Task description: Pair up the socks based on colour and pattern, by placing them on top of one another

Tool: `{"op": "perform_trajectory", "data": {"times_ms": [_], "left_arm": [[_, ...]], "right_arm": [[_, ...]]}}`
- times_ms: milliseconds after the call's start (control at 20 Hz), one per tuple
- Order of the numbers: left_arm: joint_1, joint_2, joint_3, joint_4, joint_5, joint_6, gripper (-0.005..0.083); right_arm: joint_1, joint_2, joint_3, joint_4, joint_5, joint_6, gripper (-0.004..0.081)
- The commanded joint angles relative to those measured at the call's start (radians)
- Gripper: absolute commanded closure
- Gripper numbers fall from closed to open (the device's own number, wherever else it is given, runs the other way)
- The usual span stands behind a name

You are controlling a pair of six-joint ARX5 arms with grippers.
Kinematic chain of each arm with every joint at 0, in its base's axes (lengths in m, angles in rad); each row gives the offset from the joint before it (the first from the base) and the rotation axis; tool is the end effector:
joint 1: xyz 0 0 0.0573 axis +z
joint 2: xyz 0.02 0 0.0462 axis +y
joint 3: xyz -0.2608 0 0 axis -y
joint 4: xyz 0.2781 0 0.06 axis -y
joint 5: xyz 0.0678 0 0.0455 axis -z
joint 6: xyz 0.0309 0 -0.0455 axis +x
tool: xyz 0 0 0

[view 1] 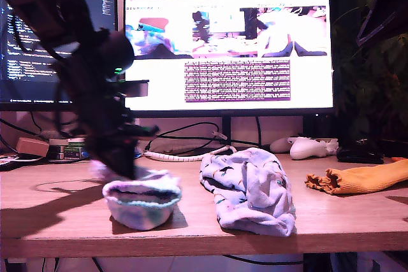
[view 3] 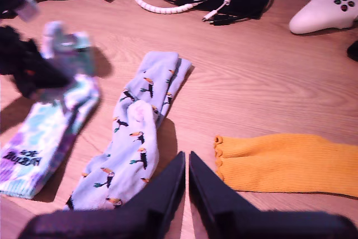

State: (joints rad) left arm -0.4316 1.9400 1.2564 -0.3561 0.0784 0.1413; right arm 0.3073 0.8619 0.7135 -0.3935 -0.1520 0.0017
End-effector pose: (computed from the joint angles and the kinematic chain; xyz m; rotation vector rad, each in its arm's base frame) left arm 0.3783 -0.1769 0.1326 0.3103 1.0016 -0.5363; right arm 0.2067 0.0705 0.2690 -0.0408 0.5453 0.4475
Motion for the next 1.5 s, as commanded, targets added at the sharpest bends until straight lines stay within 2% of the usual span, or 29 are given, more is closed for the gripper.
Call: {"op": "perform_trajectory", "data": {"times_ms": [0,250,450,850,950,1100,1150,1350,1450], "left_arm": [[-0.017,0.077,-0.039,0.019,0.026,0.068,0.0793],[-0.035,0.145,-0.039,0.096,0.112,0.223,0.0793],[-0.04,0.165,-0.039,0.097,0.116,0.233,0.0793],[-0.031,-0.027,-0.038,0.027,0.176,0.214,0.0793],[-0.031,-0.082,-0.038,0.019,0.183,0.142,0.0793],[-0.03,-0.152,-0.038,0.03,0.186,0.095,0.0793],[-0.029,-0.17,-0.038,0.032,0.187,0.09,0.0793],[-0.029,-0.207,-0.038,0.043,0.195,0.036,0.0793],[-0.029,-0.216,-0.039,0.057,0.201,0.013,0.0793]], "right_arm": [[-0.002,0.006,-0.012,0.009,-0.006,-0.002,0.0783],[-0.002,0.006,-0.012,0.007,-0.031,-0.002,0.0783],[-0.002,0.006,-0.012,0.007,-0.033,-0.002,0.0783],[-0.002,0.006,-0.012,0.02,-0.044,-0.004,0.0783],[-0.003,0.006,-0.012,0.037,0.013,-0.025,0.0783],[-0.003,0.011,-0.012,0.039,0.076,-0.029,0.0783],[-0.003,0.011,-0.012,0.058,0.081,-0.032,0.0783],[-0.006,0.022,-0.013,0.287,0.075,-0.073,0.0783],[-0.023,0.051,-0.013,0.353,0.062,-0.093,0.0783]]}}
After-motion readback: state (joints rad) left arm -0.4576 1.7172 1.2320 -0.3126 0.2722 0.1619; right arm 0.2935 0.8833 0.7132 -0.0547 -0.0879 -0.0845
